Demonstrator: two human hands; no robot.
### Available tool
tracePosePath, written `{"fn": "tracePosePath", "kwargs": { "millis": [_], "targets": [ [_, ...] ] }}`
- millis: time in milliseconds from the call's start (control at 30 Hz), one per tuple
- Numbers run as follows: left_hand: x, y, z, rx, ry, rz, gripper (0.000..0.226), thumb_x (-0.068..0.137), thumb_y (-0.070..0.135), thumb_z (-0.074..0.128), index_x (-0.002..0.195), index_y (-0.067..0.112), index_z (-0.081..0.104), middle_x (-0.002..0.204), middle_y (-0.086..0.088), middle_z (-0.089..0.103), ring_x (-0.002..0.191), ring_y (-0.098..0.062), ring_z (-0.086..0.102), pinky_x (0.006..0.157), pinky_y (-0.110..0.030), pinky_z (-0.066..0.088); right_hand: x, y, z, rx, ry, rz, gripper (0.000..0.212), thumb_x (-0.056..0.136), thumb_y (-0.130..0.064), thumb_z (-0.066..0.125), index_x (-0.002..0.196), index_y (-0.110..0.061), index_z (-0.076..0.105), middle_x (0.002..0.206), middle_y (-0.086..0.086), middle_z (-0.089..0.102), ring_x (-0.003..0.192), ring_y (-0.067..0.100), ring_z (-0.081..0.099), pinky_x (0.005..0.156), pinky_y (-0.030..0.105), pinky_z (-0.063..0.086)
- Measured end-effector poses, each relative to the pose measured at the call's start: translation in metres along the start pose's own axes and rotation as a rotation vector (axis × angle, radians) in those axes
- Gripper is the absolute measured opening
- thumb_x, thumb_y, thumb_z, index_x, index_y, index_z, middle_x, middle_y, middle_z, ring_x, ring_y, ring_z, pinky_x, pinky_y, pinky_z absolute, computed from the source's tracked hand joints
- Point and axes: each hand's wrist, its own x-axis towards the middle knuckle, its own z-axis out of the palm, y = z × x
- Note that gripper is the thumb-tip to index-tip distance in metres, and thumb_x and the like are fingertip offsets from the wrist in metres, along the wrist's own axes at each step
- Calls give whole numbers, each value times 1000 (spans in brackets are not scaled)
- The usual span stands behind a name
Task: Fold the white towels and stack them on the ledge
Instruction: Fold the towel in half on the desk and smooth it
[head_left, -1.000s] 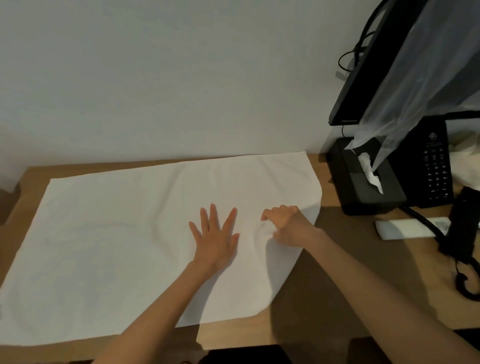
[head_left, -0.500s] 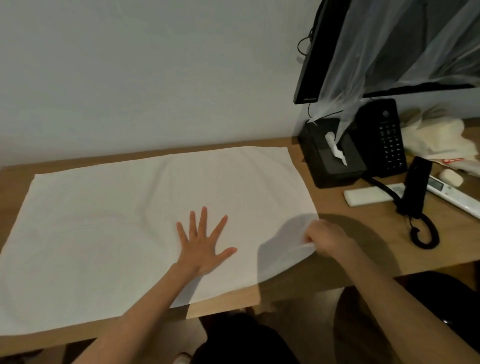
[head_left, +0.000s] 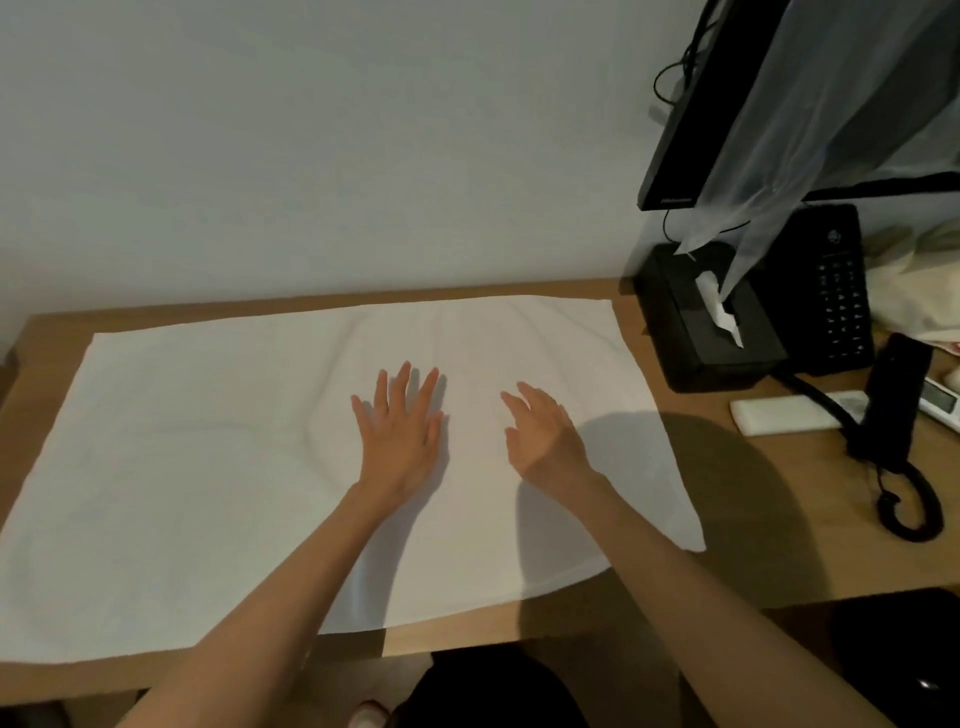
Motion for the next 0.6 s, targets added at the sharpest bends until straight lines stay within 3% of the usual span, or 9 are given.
{"fn": "tracePosePath", "kwargs": {
  "millis": [100, 200, 333, 433, 600],
  "targets": [
    [28, -7, 8, 63, 46, -58, 53, 102, 41, 23, 151, 31, 8, 160, -8, -2, 146, -35, -9, 111, -62, -7, 38, -10, 26, -123, -13, 86, 59, 103, -32, 28, 153, -23, -3, 159, 3, -17, 147, 26, -13, 117, 46, -2],
    [56, -12, 18, 133, 81, -129, 54, 100, 44, 21, 151, 34, 4, 160, -9, -5, 144, -40, -11, 108, -65, -9, 79, -17, 45, -141, 21, 101, 58, 104, -37, 17, 151, -23, -14, 157, 2, -24, 145, 25, -21, 115, 49, -10],
    [81, -18, 36, 186, 51, -174, 58, 96, 57, 10, 149, 41, -6, 159, 3, -14, 144, -36, -19, 109, -64, -13, 115, -14, 51, -175, 143, 47, 55, 102, -45, 12, 150, -33, -12, 159, -1, -18, 146, 23, -18, 113, 51, -13],
    [86, -27, 43, 181, 46, -217, 63, 89, 68, 4, 147, 46, -9, 159, 8, -16, 144, -36, -18, 109, -61, -15, 129, 12, 42, -156, 227, 42, 56, 97, -58, 19, 149, -46, 1, 161, -6, -6, 147, 22, -10, 114, 56, -11],
    [89, -34, 39, 128, 67, -262, 65, 88, 72, 8, 148, 49, 2, 160, -3, -10, 144, -38, -13, 111, -57, -13, 141, 59, 21, -180, 279, 230, 68, 86, -75, 7, 148, -46, 1, 161, -3, -3, 145, 38, -9, 109, 65, -10]
  ]
}}
